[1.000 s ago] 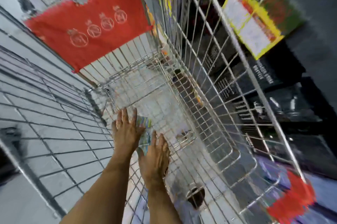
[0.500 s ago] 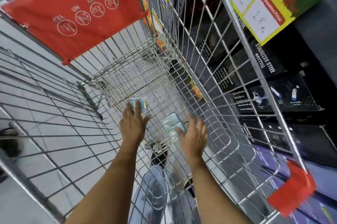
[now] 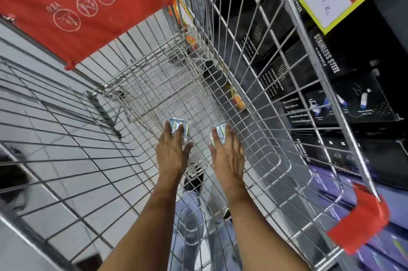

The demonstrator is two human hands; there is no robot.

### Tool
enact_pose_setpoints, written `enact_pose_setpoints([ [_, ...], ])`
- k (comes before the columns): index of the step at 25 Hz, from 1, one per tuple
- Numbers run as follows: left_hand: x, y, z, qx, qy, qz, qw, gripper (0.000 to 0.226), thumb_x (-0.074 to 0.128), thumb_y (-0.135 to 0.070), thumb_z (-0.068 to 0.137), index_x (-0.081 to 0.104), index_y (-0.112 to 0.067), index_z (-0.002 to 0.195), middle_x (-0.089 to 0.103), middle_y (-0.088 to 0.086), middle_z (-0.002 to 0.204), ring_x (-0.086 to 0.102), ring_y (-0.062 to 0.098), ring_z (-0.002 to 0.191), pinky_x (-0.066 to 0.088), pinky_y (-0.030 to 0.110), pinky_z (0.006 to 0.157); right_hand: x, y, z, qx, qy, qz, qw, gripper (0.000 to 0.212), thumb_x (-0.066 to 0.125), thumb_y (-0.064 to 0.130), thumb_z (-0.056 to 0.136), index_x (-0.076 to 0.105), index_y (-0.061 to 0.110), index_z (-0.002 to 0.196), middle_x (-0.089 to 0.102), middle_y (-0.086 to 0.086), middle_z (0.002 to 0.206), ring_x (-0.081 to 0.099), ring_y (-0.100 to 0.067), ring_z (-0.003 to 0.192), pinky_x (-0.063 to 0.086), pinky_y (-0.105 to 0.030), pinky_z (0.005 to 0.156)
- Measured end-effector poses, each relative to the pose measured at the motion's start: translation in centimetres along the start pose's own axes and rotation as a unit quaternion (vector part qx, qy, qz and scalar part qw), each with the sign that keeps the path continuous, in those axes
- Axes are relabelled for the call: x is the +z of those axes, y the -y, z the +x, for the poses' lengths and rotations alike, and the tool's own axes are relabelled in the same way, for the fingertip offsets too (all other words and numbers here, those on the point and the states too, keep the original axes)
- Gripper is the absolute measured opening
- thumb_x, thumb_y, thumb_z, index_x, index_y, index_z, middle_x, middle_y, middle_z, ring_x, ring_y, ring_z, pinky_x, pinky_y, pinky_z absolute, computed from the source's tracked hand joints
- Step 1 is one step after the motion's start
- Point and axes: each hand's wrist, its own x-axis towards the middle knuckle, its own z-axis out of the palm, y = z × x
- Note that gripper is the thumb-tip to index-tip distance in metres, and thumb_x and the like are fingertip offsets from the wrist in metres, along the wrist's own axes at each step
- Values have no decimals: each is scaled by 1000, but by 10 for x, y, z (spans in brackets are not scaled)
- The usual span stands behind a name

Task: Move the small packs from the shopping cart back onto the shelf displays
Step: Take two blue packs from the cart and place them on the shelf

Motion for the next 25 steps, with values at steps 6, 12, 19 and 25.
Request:
enact_pose_setpoints([
  [6,0,-4,-3,0,-36,-11,999,62,65,-32,83,37,-11,134,35,24,144,46,41,119,45,50,95,-7,2,2,17,-42,33,998,59,63,30,86,36,20,137,35,-15,147,41,-30,127,41,-42,98],
  [12,-6,-14,-15,40,-93,-58,993,61,70,-28,76,42,-6,126,47,26,130,52,42,104,50,48,84,-27,6,-1,53,-89,90,991,57,65,34,84,42,21,134,44,-15,140,48,-29,116,44,-41,91],
  [19,-66,-54,-52,65,-167,-111,977,60,73,-27,74,46,-9,123,53,21,120,53,34,100,49,40,80,-113,18,-35,41,-150,86,984,54,63,38,84,45,21,132,46,-14,139,50,-29,118,44,-42,93],
  [25,-152,-97,-91,51,-218,-203,953,58,71,-35,75,45,-20,124,47,15,129,55,35,106,52,42,79,-213,37,-82,4,-245,58,968,54,80,41,62,64,23,111,65,-6,119,65,-24,94,56,-33,73],
])
